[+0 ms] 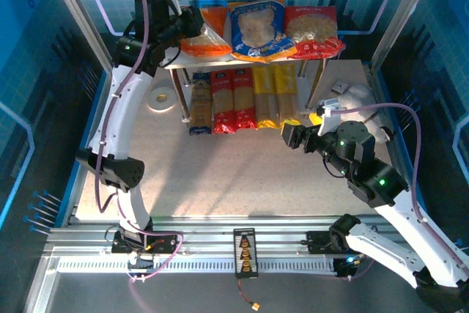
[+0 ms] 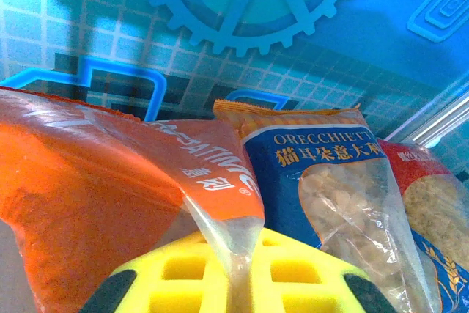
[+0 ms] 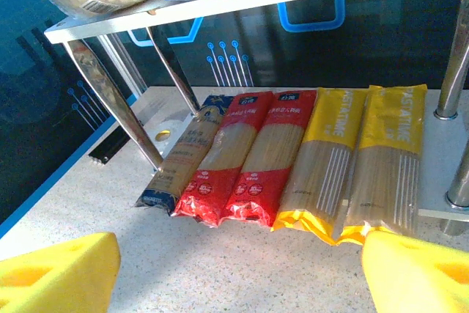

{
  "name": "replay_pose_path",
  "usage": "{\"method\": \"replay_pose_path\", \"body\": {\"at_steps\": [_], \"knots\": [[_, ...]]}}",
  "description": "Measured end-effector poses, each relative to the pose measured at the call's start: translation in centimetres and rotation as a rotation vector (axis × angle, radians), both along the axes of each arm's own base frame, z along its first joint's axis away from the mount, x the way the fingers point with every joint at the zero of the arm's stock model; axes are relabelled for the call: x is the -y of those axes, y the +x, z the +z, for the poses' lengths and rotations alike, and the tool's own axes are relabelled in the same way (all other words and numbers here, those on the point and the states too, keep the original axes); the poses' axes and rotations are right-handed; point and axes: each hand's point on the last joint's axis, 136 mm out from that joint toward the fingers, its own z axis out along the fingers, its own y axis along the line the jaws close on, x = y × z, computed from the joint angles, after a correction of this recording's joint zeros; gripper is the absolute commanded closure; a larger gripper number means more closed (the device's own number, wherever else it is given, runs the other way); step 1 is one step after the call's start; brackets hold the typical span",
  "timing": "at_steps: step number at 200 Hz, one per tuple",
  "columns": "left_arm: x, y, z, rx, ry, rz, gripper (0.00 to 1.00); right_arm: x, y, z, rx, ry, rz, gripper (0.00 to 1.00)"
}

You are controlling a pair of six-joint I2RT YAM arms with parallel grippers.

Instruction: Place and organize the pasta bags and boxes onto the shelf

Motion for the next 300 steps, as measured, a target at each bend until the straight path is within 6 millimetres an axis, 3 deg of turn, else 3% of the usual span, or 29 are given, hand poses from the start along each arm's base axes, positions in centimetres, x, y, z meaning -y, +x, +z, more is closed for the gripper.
{"method": "replay_pose_path", "body": {"at_steps": [46,108,113,124,167,233,300], "knots": [[0.5,1.3,-2.8,-0.028,-0.001,-0.009,1.00,0.0,0.0,0.0,0.002,-0.002,0.000,0.13],[0.0,-0.3,-5.1,-0.066,0.027,-0.015,0.55,0.3,-0.3,0.4,0.015,0.007,0.000,0.13],[0.0,-0.4,-5.3,-0.070,0.025,-0.014,0.42,0.3,-0.3,0.5,0.016,0.008,0.000,0.13],[-0.1,-0.6,-5.4,-0.071,0.039,-0.018,0.33,0.3,-0.4,0.5,0.017,0.009,0.000,0.13],[-0.6,-1.3,-5.9,-0.092,0.067,-0.014,0.30,0.4,-0.5,0.7,0.022,0.017,-0.001,0.13],[-3.9,-1.9,-7.4,-0.141,0.147,0.085,0.32,0.6,-0.8,0.9,0.024,0.027,-0.003,0.13],[-4.8,-2.4,-7.6,-0.191,0.217,0.103,0.31,0.7,-0.9,1.0,0.023,0.039,-0.005,0.13]]}}
